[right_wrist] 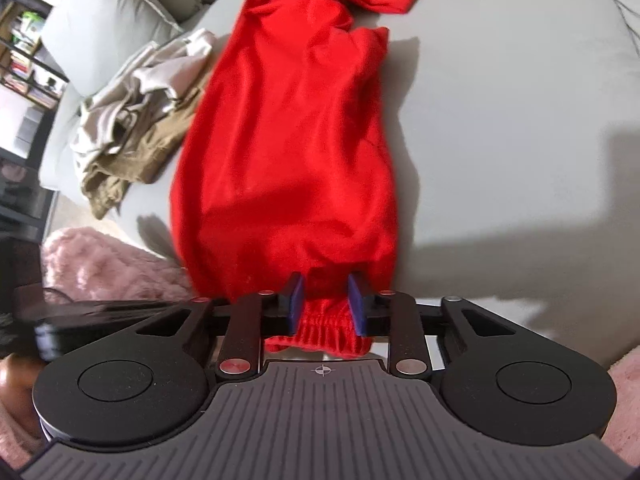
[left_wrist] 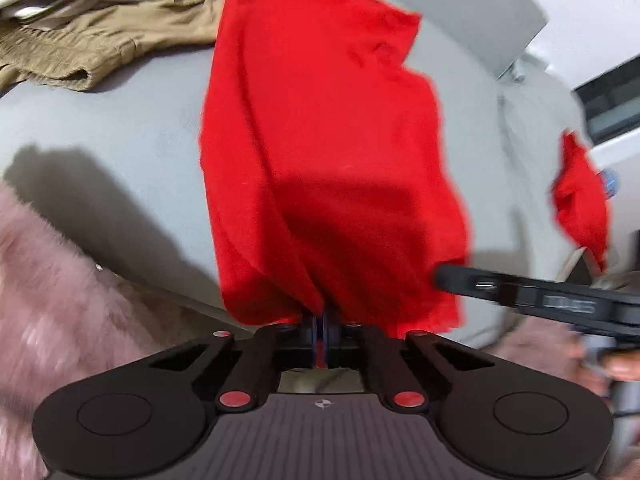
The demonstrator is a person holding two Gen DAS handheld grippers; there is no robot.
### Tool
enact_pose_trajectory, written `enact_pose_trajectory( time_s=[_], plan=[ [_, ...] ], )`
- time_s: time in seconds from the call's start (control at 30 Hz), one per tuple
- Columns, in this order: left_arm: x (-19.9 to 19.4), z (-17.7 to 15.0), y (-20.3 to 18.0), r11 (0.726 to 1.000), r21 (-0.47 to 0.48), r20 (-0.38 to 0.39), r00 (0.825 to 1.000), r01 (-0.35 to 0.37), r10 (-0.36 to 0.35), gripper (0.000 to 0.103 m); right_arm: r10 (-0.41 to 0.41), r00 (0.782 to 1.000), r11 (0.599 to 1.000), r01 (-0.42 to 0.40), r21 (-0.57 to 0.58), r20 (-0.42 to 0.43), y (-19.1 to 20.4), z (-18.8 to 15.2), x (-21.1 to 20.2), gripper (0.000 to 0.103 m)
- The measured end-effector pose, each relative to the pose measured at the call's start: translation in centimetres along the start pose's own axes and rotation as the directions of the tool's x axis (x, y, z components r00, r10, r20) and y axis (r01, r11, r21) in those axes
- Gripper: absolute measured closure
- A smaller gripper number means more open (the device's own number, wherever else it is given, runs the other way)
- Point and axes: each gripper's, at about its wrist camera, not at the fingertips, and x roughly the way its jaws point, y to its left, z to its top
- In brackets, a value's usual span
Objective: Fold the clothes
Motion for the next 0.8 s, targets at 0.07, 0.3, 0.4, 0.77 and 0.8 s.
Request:
enact_pose_trajectory(
  time_s=[0.07, 0.3, 0.4, 0.77, 0.8],
  plan=[
    [-0.3, -0.2, 0.9, 0.999, -0.048, -0.02, 1.0, -0.003, 0.002, 0.103, -0.012, 1.0, 1.0, 0.012, 0.001, -0.006, -0.2, 0.0, 0.2, 0.074],
    [2.2, -0.4, 1.1, 0.981, 0.022, -0.14, 0.971, -0.192, 0.193, 0.085, -0.072, 0.997, 0.997, 0.07, -0.041, -0.037, 0.2, 0.2, -0.2, 0.064],
    [0.1, -1.1, -0.9, 0.96, 0.151, -0.028, 0.969, -0.237, 0.244, 0.076, -0.103, 0.995, 0.985, 0.102, -0.138, -0.004, 1.2, -0.3, -2.4, 0.055],
    [2.8, 0.4, 2.3, 0.942, 0.064, 0.054, 0.944, -0.329, 0.326, 0.086, -0.216, 0.976, 0.908, 0.197, -0.37, -0.011, 3.0, -1.8, -1.1, 0.084],
    [1.8, 0.5, 2.9, 0.952, 0.022, 0.071, 0.951, -0.304, 0.302, 0.088, -0.239, 0.971, 0.898, 0.214, -0.384, -0.018, 2.9, -2.0, -0.8, 0.084]
  ],
)
